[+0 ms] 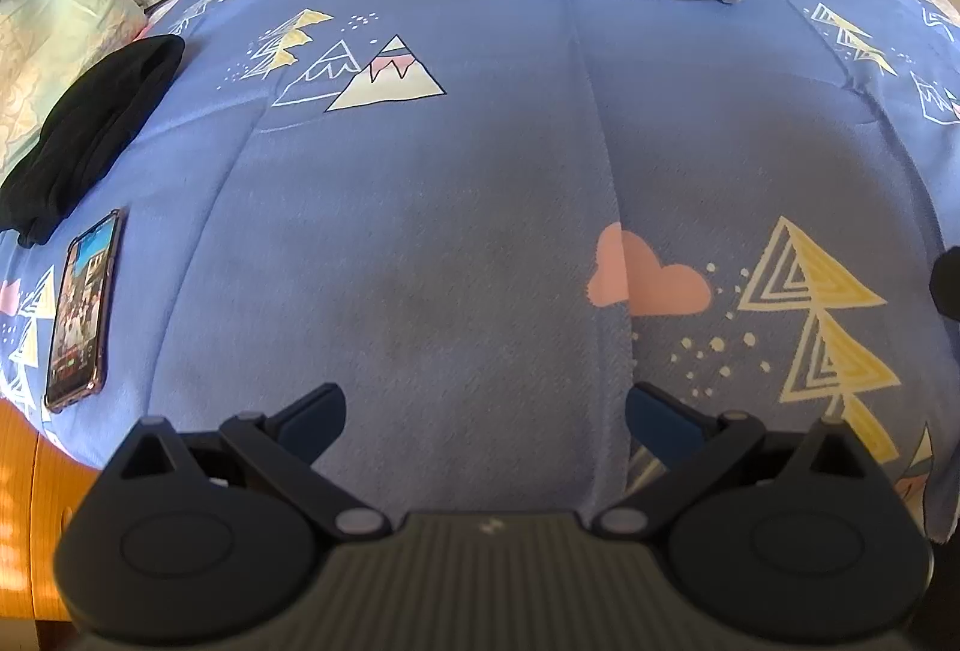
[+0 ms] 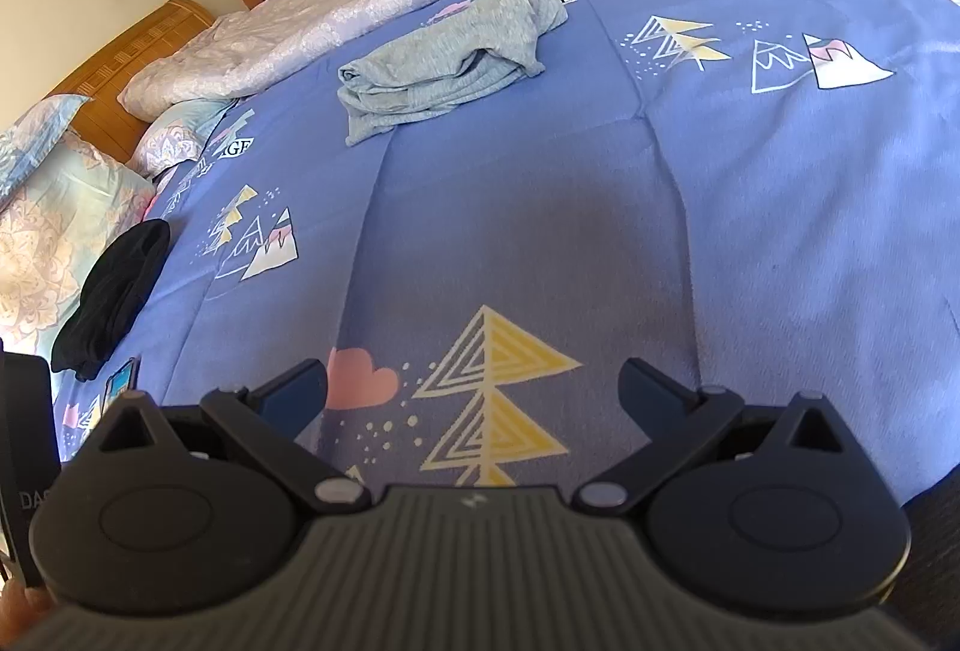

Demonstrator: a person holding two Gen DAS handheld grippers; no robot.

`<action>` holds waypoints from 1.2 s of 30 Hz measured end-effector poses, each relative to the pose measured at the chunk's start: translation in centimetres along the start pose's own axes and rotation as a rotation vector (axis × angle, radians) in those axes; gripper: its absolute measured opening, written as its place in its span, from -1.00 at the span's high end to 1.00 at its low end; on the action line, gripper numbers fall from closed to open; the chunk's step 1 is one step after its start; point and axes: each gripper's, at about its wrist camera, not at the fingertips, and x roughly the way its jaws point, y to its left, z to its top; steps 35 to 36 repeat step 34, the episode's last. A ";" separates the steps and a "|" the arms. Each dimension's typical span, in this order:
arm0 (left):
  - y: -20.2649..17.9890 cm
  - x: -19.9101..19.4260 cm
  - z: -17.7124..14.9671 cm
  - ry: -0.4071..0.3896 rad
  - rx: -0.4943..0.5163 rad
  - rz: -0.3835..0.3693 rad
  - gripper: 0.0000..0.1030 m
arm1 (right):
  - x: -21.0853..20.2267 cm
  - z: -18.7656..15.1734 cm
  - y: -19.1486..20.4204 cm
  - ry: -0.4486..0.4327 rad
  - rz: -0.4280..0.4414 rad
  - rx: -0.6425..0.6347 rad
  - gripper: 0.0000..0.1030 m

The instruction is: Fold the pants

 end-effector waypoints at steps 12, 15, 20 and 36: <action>-0.1 0.0 -0.1 0.004 0.003 -0.002 -1.00 | 0.0 -0.1 0.0 0.003 0.002 0.004 -1.00; -0.1 0.1 -0.1 0.004 0.004 -0.002 -1.00 | 0.0 -0.1 -0.1 0.004 0.003 0.003 -1.00; -0.1 0.1 -0.1 0.002 0.006 0.000 -1.00 | 0.0 -0.1 -0.1 0.004 0.003 0.002 -1.00; -0.6 -0.9 0.4 -0.063 0.037 -0.023 -1.00 | -0.2 -0.1 0.0 -0.021 -0.012 -0.031 -1.00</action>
